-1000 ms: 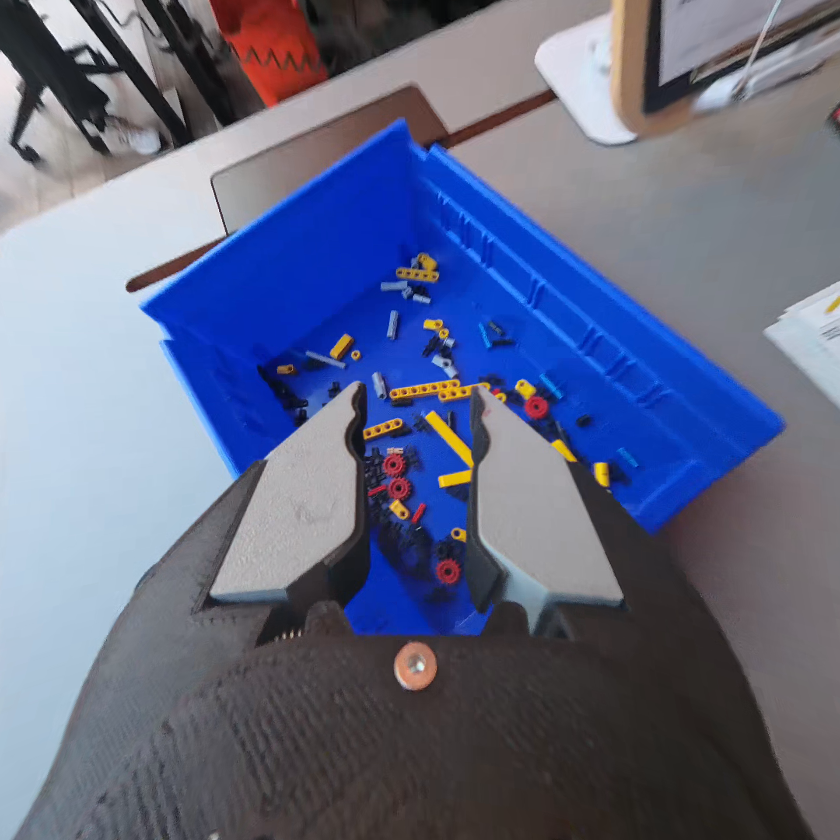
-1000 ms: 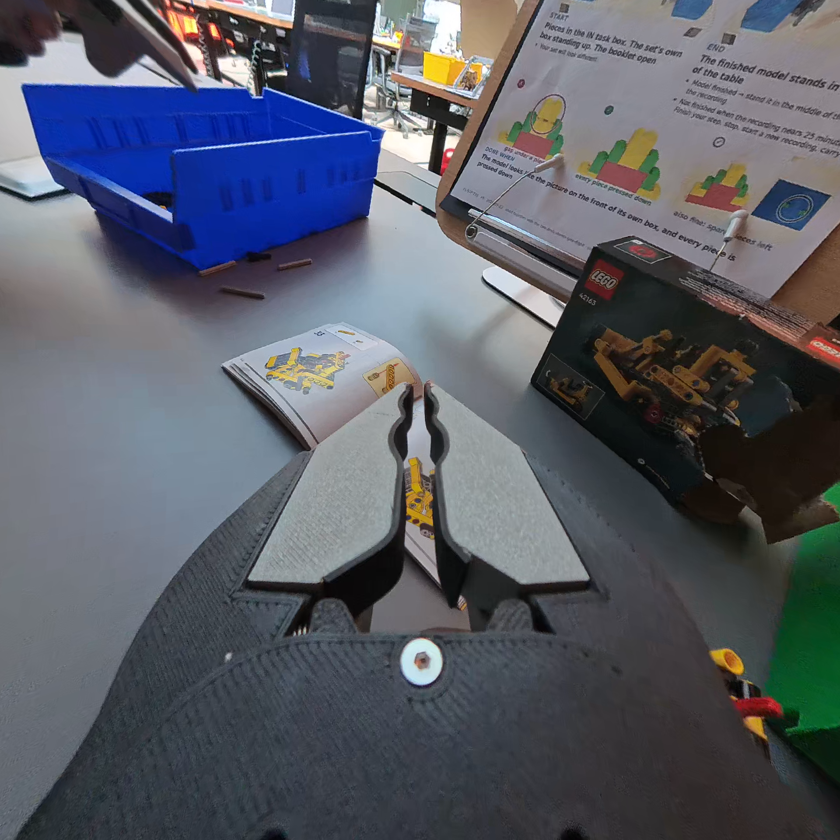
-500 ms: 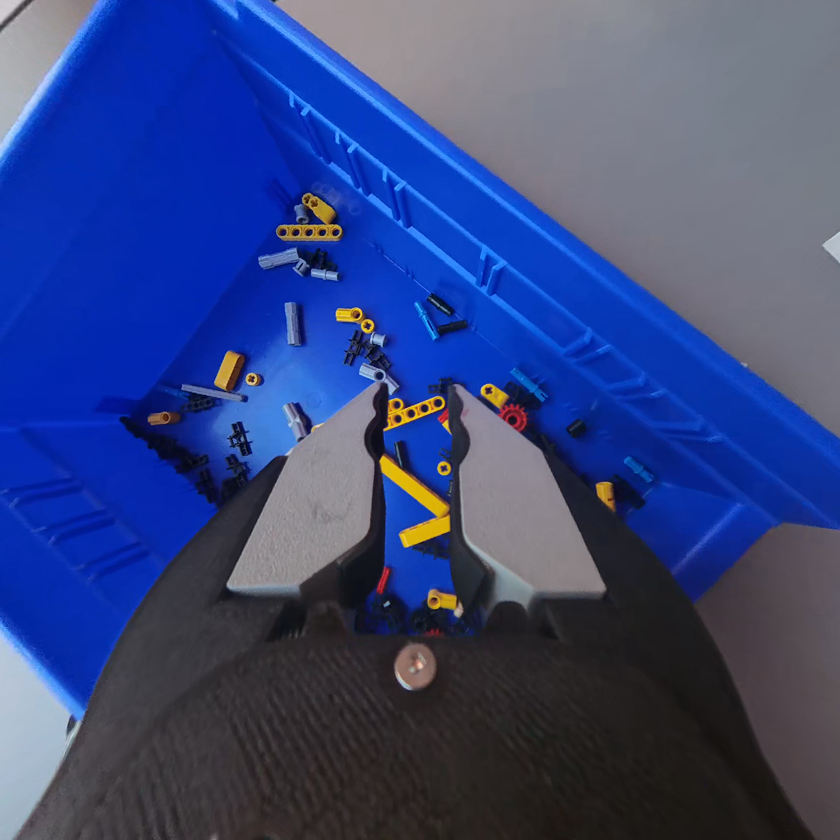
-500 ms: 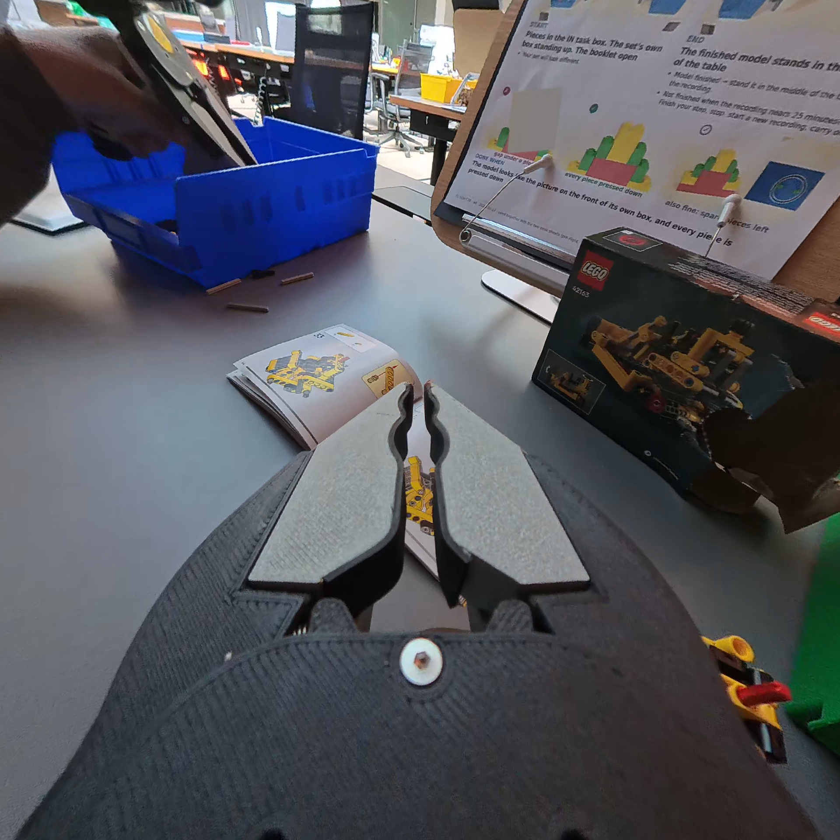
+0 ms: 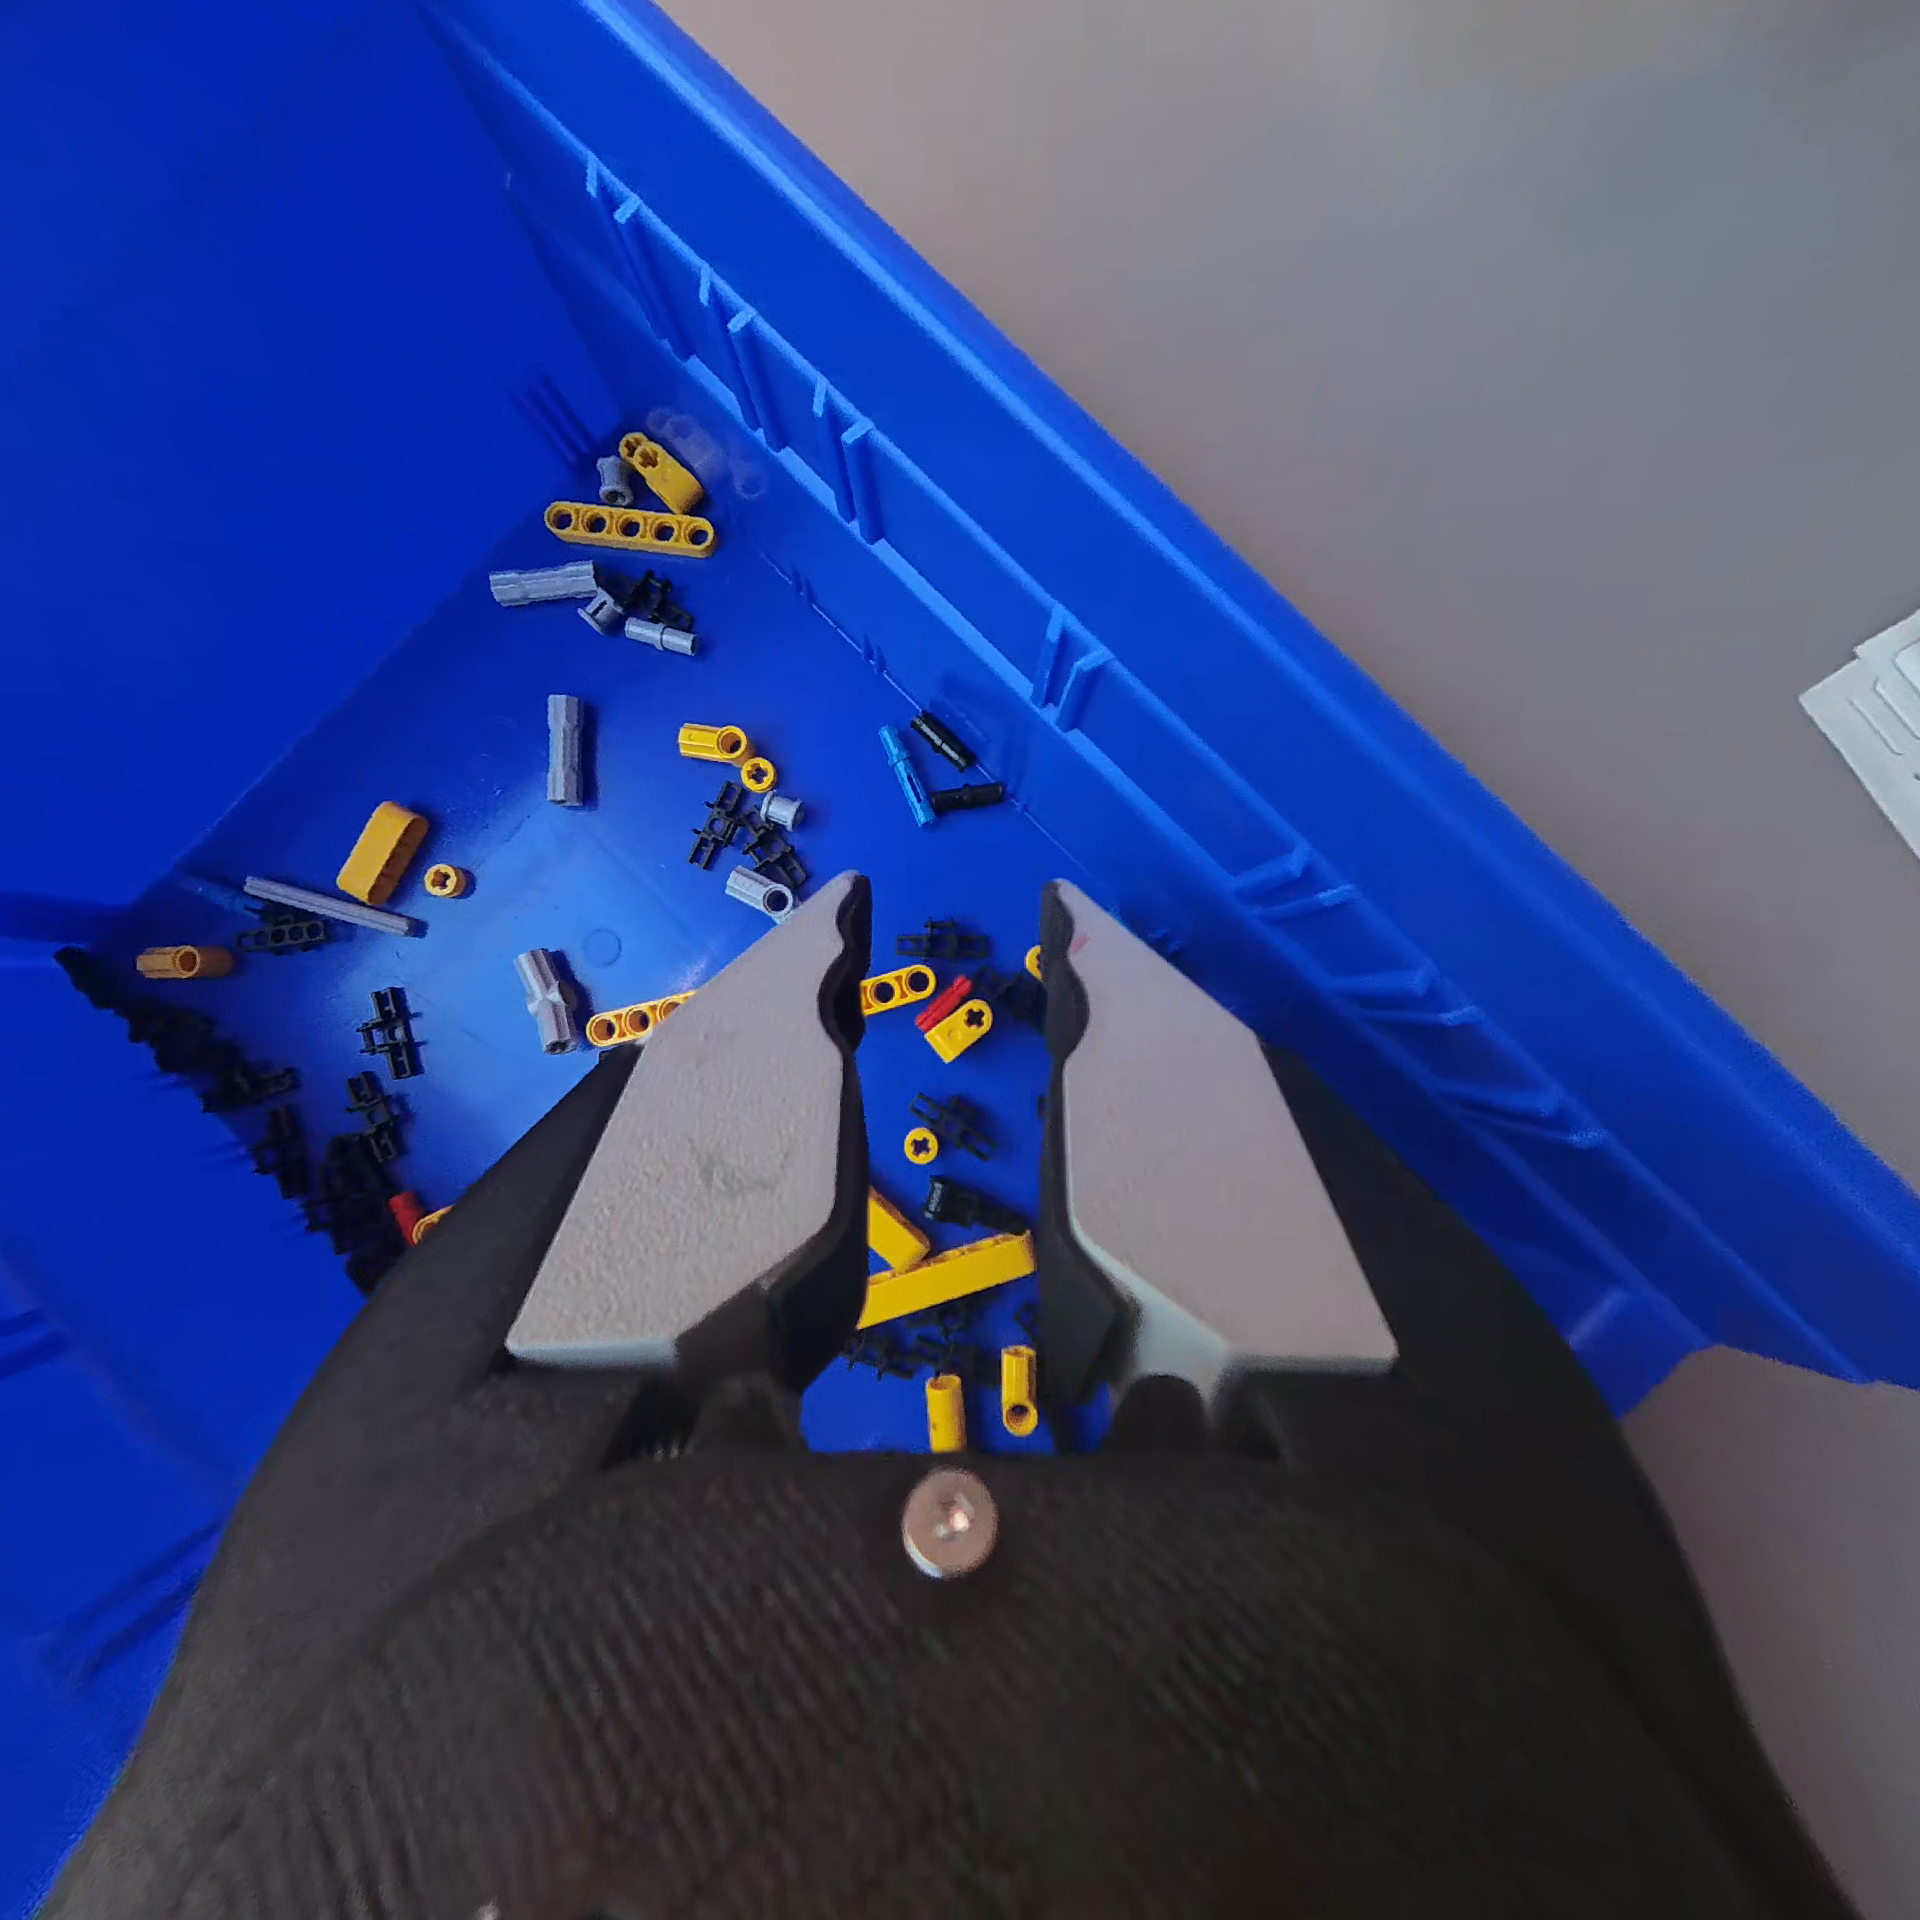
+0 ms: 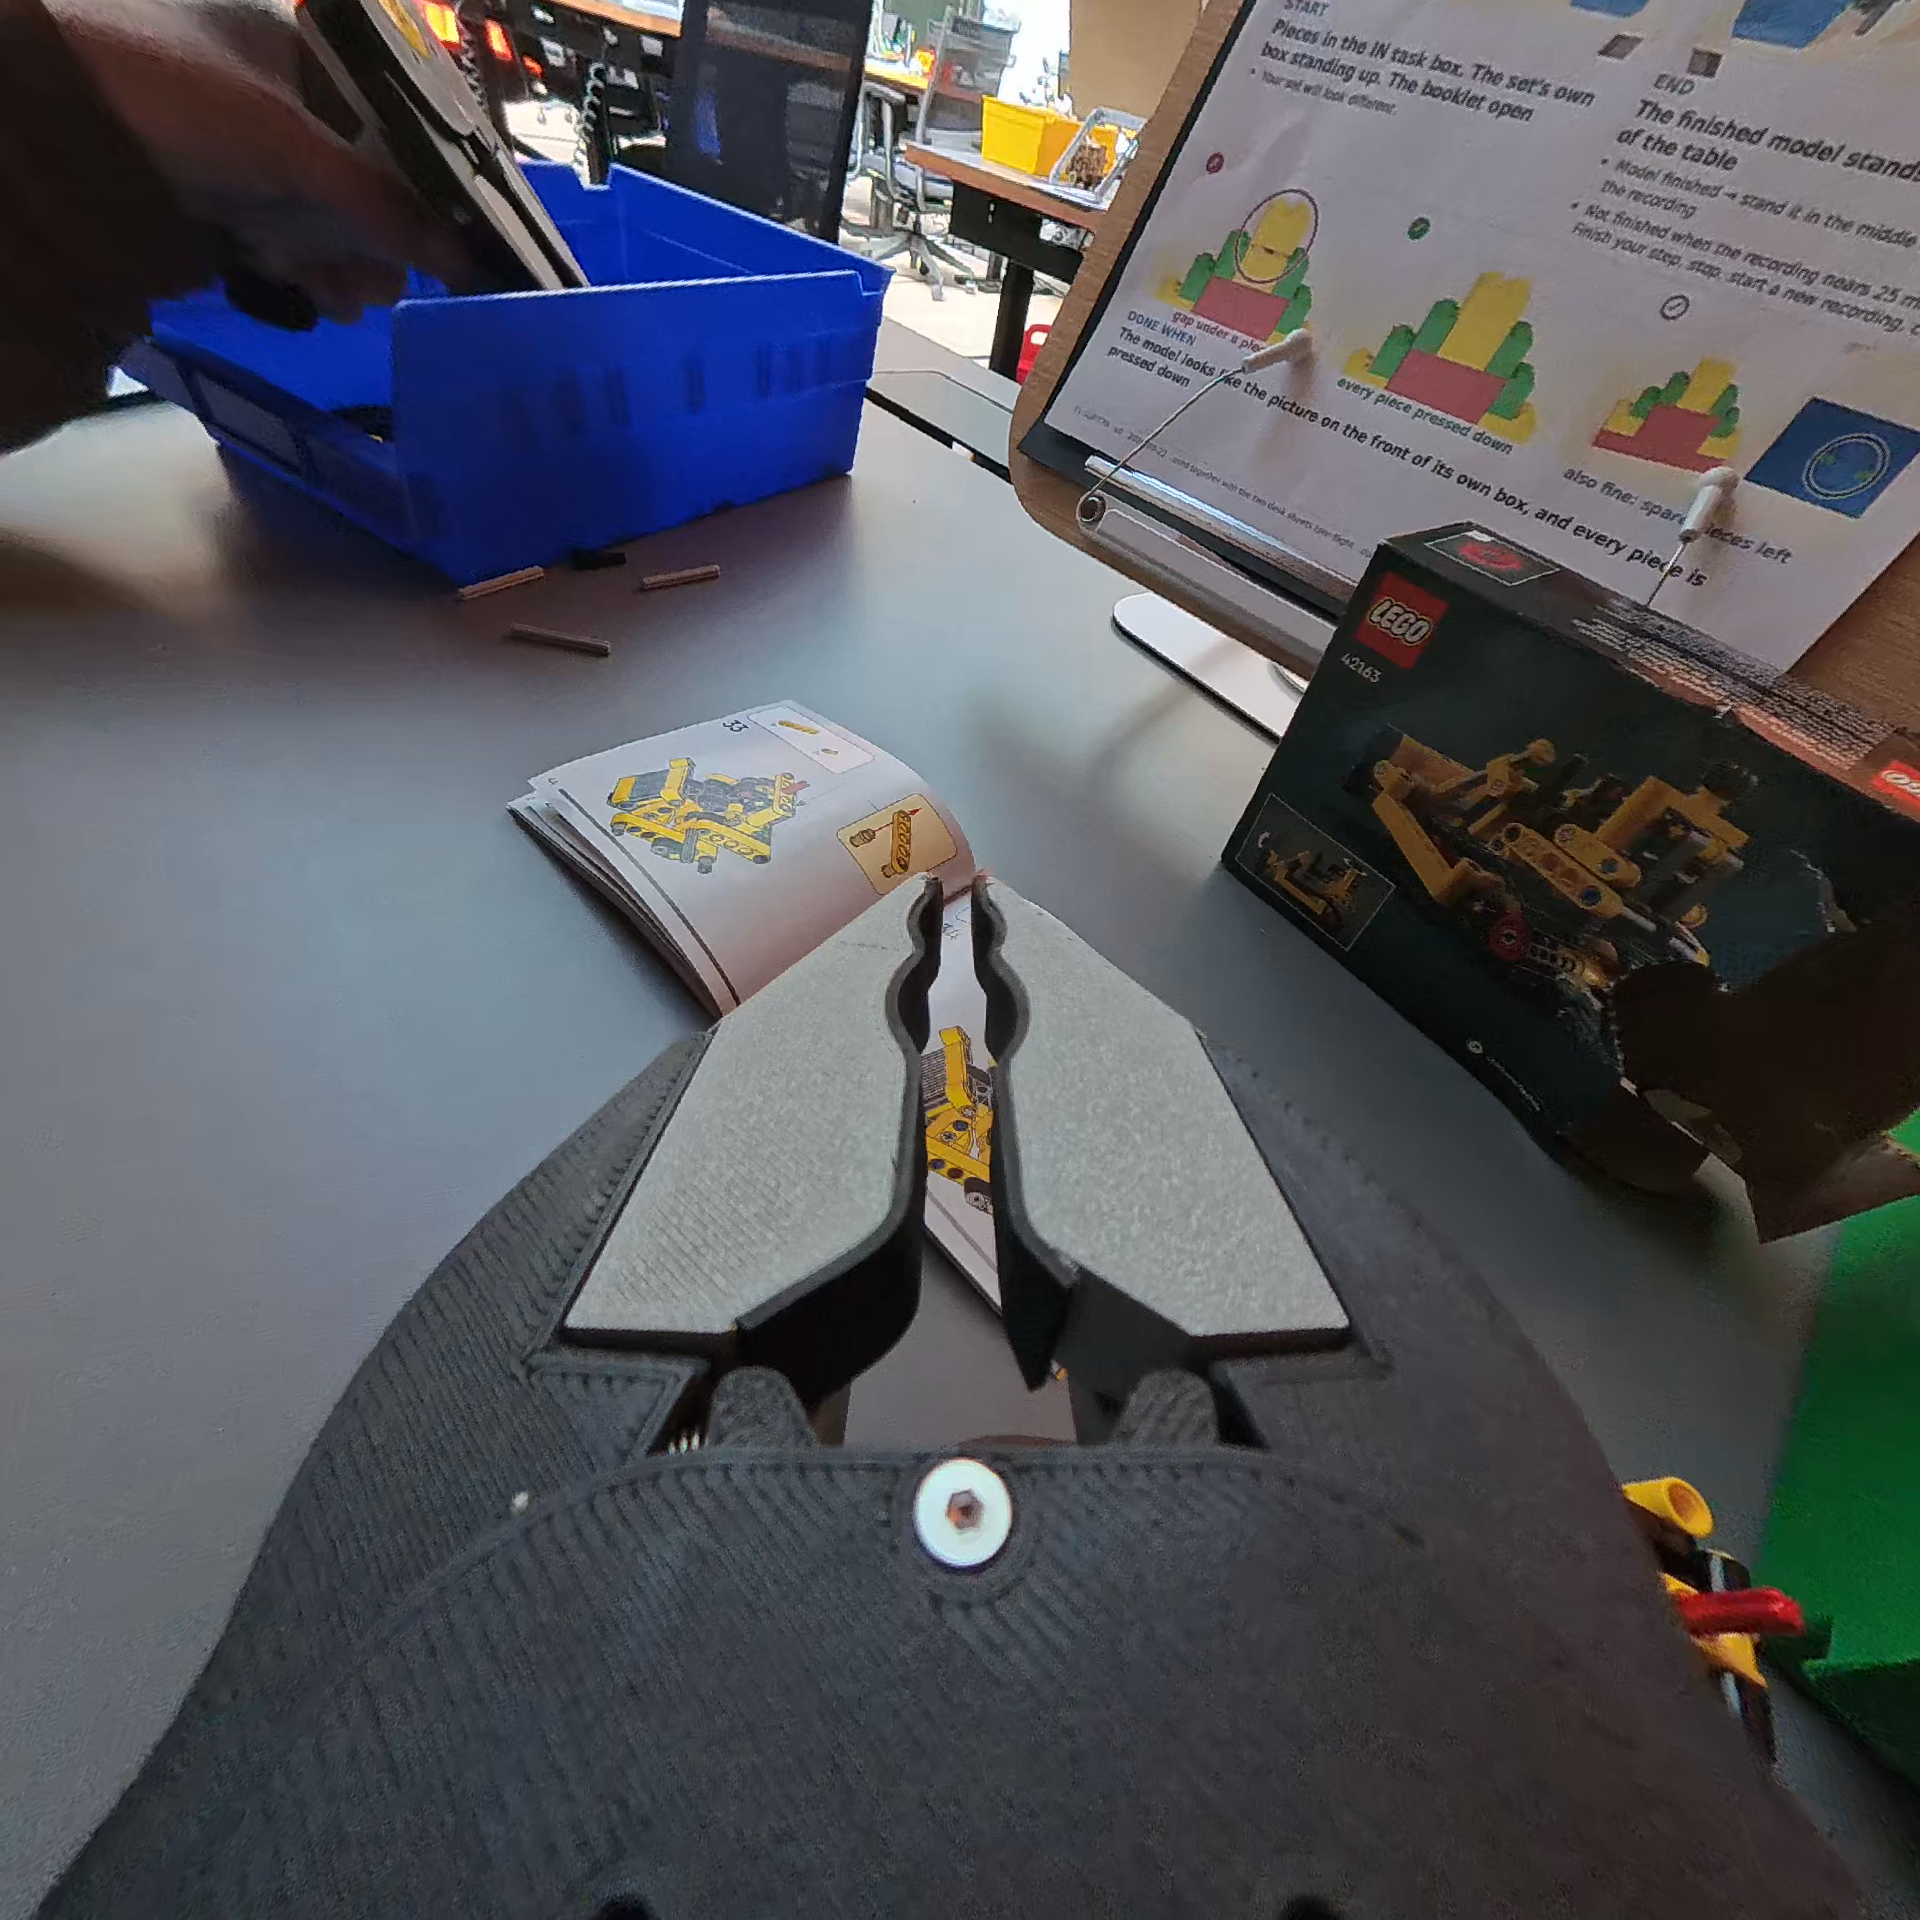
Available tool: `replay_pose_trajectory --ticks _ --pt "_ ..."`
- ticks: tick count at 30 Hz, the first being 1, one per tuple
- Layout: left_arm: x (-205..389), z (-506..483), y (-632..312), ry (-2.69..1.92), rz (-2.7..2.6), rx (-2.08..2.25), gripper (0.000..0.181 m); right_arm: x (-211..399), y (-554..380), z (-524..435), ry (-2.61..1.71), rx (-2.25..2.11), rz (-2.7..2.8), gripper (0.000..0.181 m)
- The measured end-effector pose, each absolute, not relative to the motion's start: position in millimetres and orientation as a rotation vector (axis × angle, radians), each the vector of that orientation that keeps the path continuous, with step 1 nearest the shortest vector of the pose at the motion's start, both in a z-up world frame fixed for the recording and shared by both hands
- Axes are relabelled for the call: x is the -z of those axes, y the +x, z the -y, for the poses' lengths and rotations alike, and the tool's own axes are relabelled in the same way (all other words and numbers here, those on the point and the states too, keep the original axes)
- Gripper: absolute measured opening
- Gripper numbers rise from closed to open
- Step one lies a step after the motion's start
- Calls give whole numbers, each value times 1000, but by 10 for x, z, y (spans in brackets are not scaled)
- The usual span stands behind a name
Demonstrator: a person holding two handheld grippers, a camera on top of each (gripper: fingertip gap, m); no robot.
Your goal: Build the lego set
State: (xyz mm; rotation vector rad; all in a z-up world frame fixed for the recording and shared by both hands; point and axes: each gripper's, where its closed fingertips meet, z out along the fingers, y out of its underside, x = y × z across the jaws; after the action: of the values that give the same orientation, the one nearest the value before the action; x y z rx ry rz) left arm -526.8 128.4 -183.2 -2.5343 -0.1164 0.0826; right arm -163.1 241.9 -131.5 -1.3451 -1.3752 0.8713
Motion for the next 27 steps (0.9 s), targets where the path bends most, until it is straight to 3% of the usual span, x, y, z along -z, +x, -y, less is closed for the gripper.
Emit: replay_pose_trajectory --ticks 14,23,27 --pt "1584 -1208 -5853 -2309 505 -254 16 1390 -1664 -2421 -1351 -822 1406 1" --pt "1762 -1125 -5927 -2371 557 -221 18 1393 -1665 -2419 -1346 -805 1411 1" --pt "1680 -1070 -5948 -2364 516 -217 27 1388 -1659 -2421 -1341 -795 1410 0"
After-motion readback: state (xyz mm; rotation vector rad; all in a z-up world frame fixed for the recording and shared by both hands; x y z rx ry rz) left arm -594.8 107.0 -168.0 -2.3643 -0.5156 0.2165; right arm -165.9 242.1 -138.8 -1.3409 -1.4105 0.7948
